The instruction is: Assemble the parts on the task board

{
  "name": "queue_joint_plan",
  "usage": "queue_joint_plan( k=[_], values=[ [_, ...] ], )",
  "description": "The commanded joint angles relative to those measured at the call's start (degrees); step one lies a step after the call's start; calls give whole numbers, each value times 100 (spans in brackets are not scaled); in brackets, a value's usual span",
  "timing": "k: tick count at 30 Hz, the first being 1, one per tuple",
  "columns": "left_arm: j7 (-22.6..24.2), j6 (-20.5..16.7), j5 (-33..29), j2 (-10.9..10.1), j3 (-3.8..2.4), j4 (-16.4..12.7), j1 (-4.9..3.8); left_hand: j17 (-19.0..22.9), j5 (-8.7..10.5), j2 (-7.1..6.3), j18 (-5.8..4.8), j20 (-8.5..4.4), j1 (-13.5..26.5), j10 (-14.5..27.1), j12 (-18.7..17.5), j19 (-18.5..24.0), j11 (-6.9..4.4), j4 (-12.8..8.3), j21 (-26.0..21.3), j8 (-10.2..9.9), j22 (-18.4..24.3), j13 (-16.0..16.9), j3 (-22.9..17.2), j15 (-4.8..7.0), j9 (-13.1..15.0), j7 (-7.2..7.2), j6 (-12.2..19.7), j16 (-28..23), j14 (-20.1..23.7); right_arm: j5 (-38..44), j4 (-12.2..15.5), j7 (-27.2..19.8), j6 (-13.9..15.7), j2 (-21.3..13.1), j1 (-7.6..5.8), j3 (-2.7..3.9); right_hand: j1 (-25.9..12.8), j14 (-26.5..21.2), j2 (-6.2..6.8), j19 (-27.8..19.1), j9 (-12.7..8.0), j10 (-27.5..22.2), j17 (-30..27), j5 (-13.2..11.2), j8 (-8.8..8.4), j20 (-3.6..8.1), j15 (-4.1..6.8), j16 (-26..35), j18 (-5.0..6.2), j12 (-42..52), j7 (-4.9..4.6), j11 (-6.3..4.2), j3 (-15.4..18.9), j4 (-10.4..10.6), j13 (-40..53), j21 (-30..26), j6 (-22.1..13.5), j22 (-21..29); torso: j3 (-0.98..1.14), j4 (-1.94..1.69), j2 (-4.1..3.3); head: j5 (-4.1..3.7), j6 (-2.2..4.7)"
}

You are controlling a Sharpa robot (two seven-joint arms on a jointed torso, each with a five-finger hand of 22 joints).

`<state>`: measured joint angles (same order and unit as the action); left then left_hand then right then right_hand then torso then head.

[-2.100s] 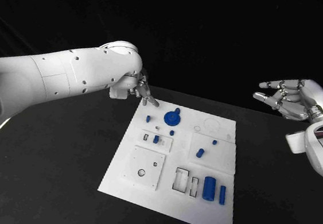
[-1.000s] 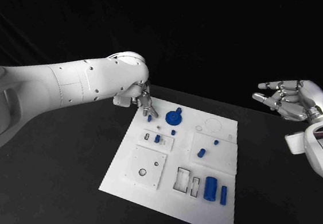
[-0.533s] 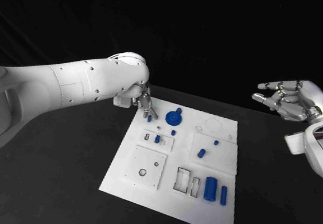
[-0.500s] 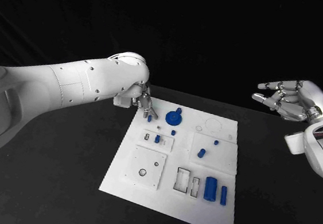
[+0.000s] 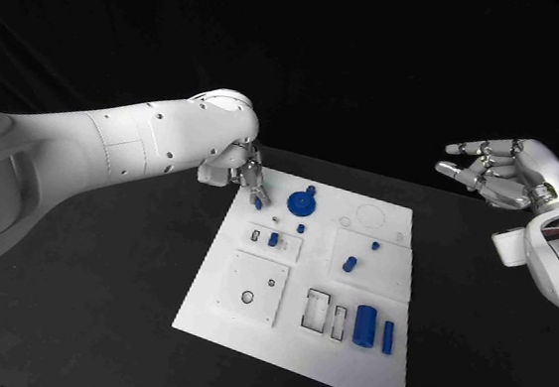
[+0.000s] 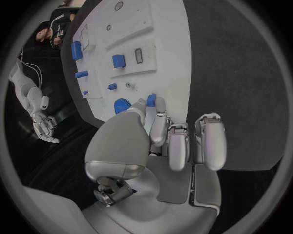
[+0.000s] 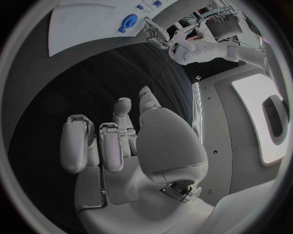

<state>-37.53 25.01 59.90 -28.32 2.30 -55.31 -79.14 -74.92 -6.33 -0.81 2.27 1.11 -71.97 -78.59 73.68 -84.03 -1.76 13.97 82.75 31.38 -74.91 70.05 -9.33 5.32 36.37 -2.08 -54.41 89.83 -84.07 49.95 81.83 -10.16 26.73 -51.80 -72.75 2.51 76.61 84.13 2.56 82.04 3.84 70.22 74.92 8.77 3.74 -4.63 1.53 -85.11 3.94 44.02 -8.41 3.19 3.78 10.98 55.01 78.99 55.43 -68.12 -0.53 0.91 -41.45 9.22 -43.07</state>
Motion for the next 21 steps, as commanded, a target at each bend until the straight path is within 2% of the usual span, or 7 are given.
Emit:
queue_joint_plan(
  k=[1,6,8,9,12,17,21],
  values=[
    [77,3,-358,15,1,9,1,-1508,-37,67,14,-49,-242,6,-13,-240,-48,-124,-10,-8,-424,-29,-241,36,-21,33,48,17,-593,29,-7,-34,-79,10,4,2,54,436,-20,-51,7,-49,877,21,18,-2,-33,16,39,-35,11,3,25,5,-6,-27,-10,5,-2,2,-3,2,-10],
    [108,-29,-496,11,4,10,1,-1508,-54,57,21,-60,-662,51,-77,-224,-24,-450,-44,-35,-389,-77,-1090,27,-64,-10,154,17,-593,29,-12,-31,-92,12,5,2,54,436,-20,-51,7,-49,877,21,18,-2,-33,16,39,-35,11,3,25,5,-6,-27,-10,5,-4,1,-1,9,-27],
    [123,-48,-535,5,6,7,1,-1508,-53,-50,22,-40,-651,55,-98,-221,4,-533,-51,-7,-385,-98,-1495,1,-58,-44,176,17,-593,29,-17,-29,-98,13,5,2,55,435,-21,-53,7,-52,873,21,18,-2,-33,19,40,-41,11,3,26,5,-11,-29,-10,9,-4,2,0,11,-27],
    [132,-66,-571,-3,7,2,1,-1508,-30,-191,26,-25,-439,36,-101,-221,48,-526,-54,64,-389,-108,-1948,-32,-34,-88,160,17,-593,29,-20,-28,-102,14,5,2,56,434,-22,-54,7,-54,870,21,18,-2,-33,21,41,-46,11,3,27,5,-15,-31,-10,12,-4,2,1,14,-31],
    [155,-137,-617,-43,8,-39,1,-1508,-21,-380,22,2,-262,17,-94,-221,35,-673,-59,147,-392,-112,-2421,-17,5,-70,199,17,-593,27,-25,-25,-108,15,5,2,56,434,-22,-54,7,-54,870,21,18,-2,-33,21,41,-46,11,3,27,5,-15,-31,-10,12,-2,0,-1,12,-31],
    [171,-318,-699,-193,4,-229,0,-1508,-18,-485,24,-3,-89,-5,-79,-223,18,-813,-62,248,-397,-105,-2770,-31,52,-52,221,17,-593,25,-33,-22,-121,16,6,2,56,434,-22,-54,7,-54,870,21,18,-2,-33,21,41,-46,11,3,27,5,-15,-31,-10,12,0,0,6,20,-34],
    [165,-494,-828,-415,-1,-556,-1,-1508,-15,-525,21,-5,-12,-9,-80,-226,12,-849,-56,293,-408,-111,-2860,-28,72,-48,220,17,-593,20,-38,-15,-127,4,6,1,56,433,-24,-54,7,-56,865,21,18,-2,-33,25,40,-51,11,4,30,6,-19,-30,-10,11,1,-17,10,21,-43]
  ],
)
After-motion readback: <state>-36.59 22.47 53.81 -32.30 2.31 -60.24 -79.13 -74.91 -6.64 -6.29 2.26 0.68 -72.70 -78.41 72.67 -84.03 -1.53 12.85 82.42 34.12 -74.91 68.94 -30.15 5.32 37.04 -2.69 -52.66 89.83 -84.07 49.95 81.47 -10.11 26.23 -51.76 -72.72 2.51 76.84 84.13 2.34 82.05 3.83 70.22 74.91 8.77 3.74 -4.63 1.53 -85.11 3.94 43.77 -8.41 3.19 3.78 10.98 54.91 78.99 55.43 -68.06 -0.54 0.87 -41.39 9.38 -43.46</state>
